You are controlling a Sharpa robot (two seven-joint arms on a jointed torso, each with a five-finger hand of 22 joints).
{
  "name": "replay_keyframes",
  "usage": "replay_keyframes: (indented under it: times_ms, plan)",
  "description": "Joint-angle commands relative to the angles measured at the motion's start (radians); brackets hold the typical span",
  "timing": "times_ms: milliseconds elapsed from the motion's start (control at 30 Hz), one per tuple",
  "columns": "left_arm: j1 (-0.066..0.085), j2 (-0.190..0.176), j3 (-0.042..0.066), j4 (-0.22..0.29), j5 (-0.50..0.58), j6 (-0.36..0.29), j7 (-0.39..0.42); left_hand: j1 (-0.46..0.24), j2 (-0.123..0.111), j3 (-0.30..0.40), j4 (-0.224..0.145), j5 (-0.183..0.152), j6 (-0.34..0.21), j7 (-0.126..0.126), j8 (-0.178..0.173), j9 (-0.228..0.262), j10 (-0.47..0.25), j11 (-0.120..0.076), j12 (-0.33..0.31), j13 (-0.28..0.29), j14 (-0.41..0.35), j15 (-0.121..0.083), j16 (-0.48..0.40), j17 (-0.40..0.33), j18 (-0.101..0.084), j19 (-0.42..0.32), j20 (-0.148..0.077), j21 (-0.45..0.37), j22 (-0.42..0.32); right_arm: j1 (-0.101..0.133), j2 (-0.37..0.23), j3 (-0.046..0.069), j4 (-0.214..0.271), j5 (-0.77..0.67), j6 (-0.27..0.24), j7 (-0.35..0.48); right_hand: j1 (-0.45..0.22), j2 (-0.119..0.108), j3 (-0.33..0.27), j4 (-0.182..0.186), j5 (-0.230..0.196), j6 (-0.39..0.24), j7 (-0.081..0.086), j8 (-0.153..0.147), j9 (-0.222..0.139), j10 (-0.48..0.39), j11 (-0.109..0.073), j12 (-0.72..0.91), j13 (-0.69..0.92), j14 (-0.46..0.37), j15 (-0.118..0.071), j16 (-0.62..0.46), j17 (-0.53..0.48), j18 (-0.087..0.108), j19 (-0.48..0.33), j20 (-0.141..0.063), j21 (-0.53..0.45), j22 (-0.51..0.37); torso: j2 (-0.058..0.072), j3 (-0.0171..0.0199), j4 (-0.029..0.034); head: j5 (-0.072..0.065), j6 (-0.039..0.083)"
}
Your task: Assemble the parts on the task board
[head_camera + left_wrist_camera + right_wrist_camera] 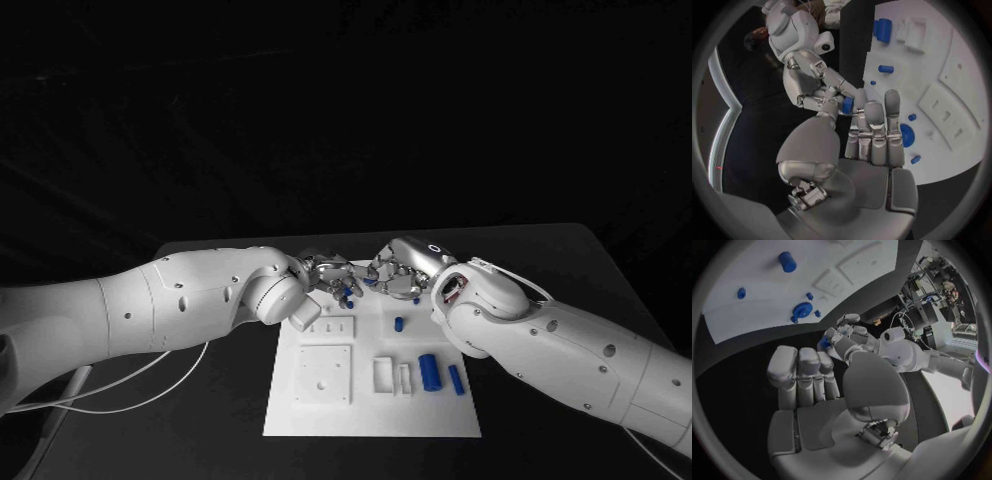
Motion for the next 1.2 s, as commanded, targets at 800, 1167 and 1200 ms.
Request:
replay_keyframes:
  times_ms: [800, 1167, 1200]
  plan:
    - [0.002, -0.007, 0.003, 0.002, 0.004, 0.029, 0.009, 0.013, 0.006, 0.013, 0.004, 0.013, 0.001, -0.003, 0.002, 0.212, 0.000, 0.003, -0.005, 0.001, -0.004, -0.004, -0.001, -0.002, -0.014, 0.008, 0.002, -0.010, 0.008, -0.006, -0.009, -0.002, -0.011, -0.007, 0.015, -0.023, 0.006, 0.010, -0.010, -0.003, 0.003, 0.011, -0.001, 0.006, 0.002, 0.005, -0.003, 0.000, 0.001, 0.003, -0.002, -0.004, 0.000, 0.006, 0.025, -0.006, 0.003, 0.136, 0.000, 0.0000, -0.0008, 0.001, 0.000]
    - [0.002, -0.010, 0.003, 0.004, 0.005, 0.028, 0.023, 0.017, 0.032, 0.078, -0.020, 0.042, -0.014, 0.002, 0.008, 0.253, 0.001, 0.003, -0.004, 0.001, -0.006, -0.004, 0.005, -0.001, -0.013, 0.007, 0.002, -0.011, 0.021, -0.006, -0.009, -0.002, -0.015, -0.007, 0.017, -0.022, 0.006, 0.012, -0.010, -0.005, 0.001, 0.014, -0.002, 0.006, 0.002, 0.005, -0.004, 0.000, 0.002, 0.003, -0.003, -0.003, 0.001, 0.006, 0.025, -0.006, 0.003, 0.136, 0.000, 0.0003, -0.0006, -0.002, -0.001]
    - [0.002, -0.010, 0.003, 0.004, 0.005, 0.026, 0.025, 0.014, 0.034, 0.106, -0.030, 0.037, -0.016, 0.004, 0.009, 0.261, 0.001, 0.004, -0.004, 0.000, -0.006, -0.004, 0.006, 0.000, -0.012, 0.006, 0.002, -0.010, 0.024, -0.006, -0.009, -0.002, -0.015, -0.006, 0.017, -0.021, 0.006, 0.012, -0.010, -0.005, 0.001, 0.014, -0.002, 0.006, 0.002, 0.005, -0.004, 0.000, 0.002, 0.003, -0.003, -0.003, 0.001, 0.006, 0.025, -0.006, 0.003, 0.136, 0.000, 0.0003, -0.0006, -0.002, -0.001]
